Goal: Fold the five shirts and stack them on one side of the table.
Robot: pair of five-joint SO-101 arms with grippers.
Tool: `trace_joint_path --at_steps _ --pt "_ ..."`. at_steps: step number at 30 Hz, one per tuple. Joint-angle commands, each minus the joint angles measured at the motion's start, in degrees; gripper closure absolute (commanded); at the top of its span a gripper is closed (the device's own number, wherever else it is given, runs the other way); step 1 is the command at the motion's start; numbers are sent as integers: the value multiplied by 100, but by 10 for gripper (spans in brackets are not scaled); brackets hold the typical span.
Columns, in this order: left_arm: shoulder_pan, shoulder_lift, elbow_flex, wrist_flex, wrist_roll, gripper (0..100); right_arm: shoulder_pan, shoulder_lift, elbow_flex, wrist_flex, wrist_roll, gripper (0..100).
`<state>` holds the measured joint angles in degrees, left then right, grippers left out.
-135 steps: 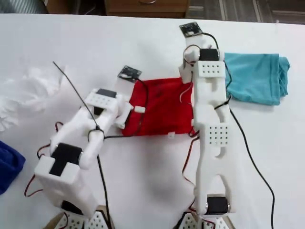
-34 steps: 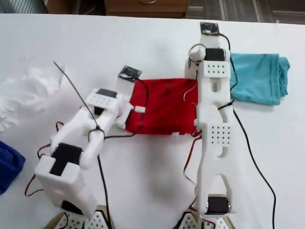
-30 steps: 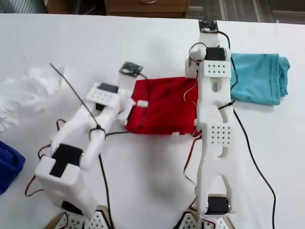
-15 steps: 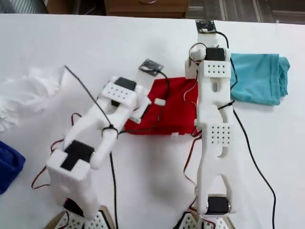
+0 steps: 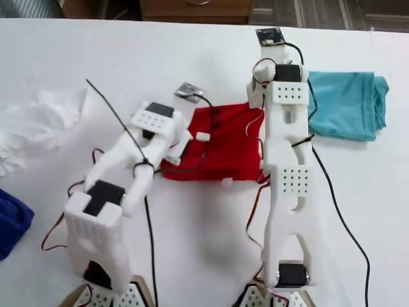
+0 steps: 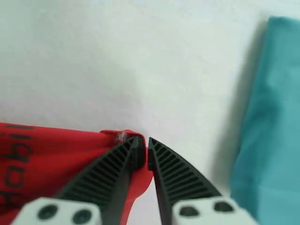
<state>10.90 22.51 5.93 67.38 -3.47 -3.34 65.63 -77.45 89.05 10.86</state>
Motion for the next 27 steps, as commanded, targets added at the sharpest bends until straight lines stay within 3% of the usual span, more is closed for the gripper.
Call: trace_joint_path --at_steps 1,6,11,20,27 --pt "-97 0 57 53 44 974 154 -92 -273 -110 79 971" --pt "0 -9 356 -378 44 974 242 -198 -580 -84 88 957" --pt "62 -26 374 -448 -105 974 22 -242 -949 -31 44 842" --pt "70 -9 374 -448 -123 974 -1015 -207 -246 -760 79 879" --pt "70 0 374 -448 -123 974 -769 -207 615 -1165 88 882"
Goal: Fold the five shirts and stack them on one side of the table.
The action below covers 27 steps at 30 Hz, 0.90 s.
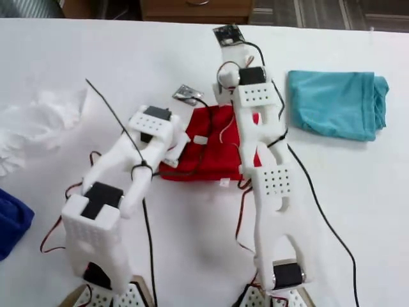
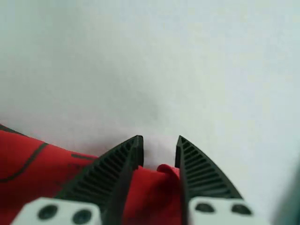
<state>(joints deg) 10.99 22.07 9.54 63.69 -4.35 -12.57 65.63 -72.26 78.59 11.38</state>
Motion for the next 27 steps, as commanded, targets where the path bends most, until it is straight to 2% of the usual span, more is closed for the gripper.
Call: trace_joint_path --at_steps 1,11,16,27 --pt "62 44 13 -79 -35 974 242 -207 167 -84 35 882" --pt "62 44 13 -79 -26 974 989 -215 501 101 88 883" --pt "62 44 13 -79 -26 974 1059 -295 422 409 774 883" --pt "62 44 13 -88 -26 973 1156 -945 -1741 2308 765 883"
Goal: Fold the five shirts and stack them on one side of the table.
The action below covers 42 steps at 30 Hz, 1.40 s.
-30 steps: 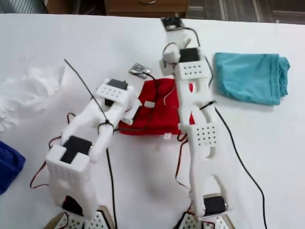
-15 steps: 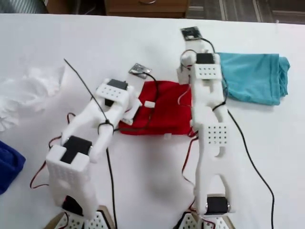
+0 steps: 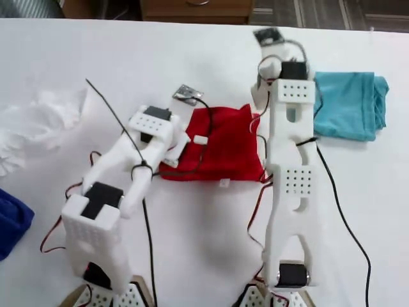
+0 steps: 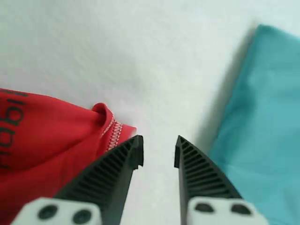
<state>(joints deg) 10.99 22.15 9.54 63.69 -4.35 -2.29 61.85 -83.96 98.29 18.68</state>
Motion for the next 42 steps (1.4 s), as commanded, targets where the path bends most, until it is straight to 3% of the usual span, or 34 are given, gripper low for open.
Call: trace_joint_path --at_steps 1,10,19,30,42 --pt "62 35 13 -88 -26 973 189 -611 -554 330 35 883" --pt "53 35 13 -149 -26 973 224 -1543 862 330 -158 883" --pt "53 35 13 -149 -26 973 -286 -4171 4774 215 -264 883" --pt "53 35 13 -158 -26 973 -760 -5974 9284 -2000 -264 878" --pt "62 35 13 -158 -35 973 -1130 -6070 9908 -2519 -264 832"
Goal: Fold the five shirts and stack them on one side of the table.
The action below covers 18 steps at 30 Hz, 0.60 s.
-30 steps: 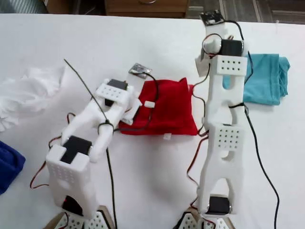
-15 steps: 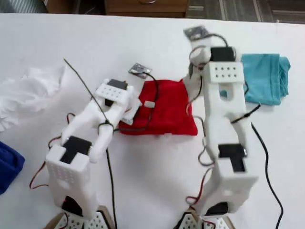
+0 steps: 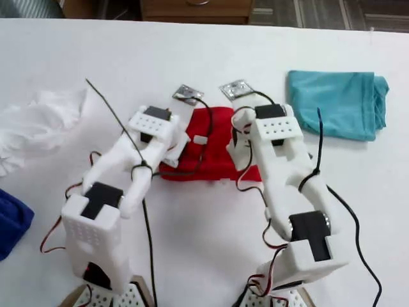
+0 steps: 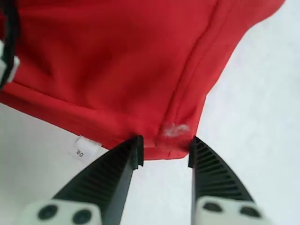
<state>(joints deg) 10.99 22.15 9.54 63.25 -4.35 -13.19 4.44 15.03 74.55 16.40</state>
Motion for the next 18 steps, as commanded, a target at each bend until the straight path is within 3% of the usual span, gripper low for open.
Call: trace_joint_path --at_steps 1,12,17,18 --pt "62 35 13 -114 -35 973 -22 -330 18 -215 -35 832" --pt "62 35 13 -114 -35 973 92 189 79 -356 9 834" --pt "62 35 13 -114 -35 973 330 92 53 -453 -26 991" --pt "62 35 13 -114 -35 973 391 4 79 -435 -26 972"
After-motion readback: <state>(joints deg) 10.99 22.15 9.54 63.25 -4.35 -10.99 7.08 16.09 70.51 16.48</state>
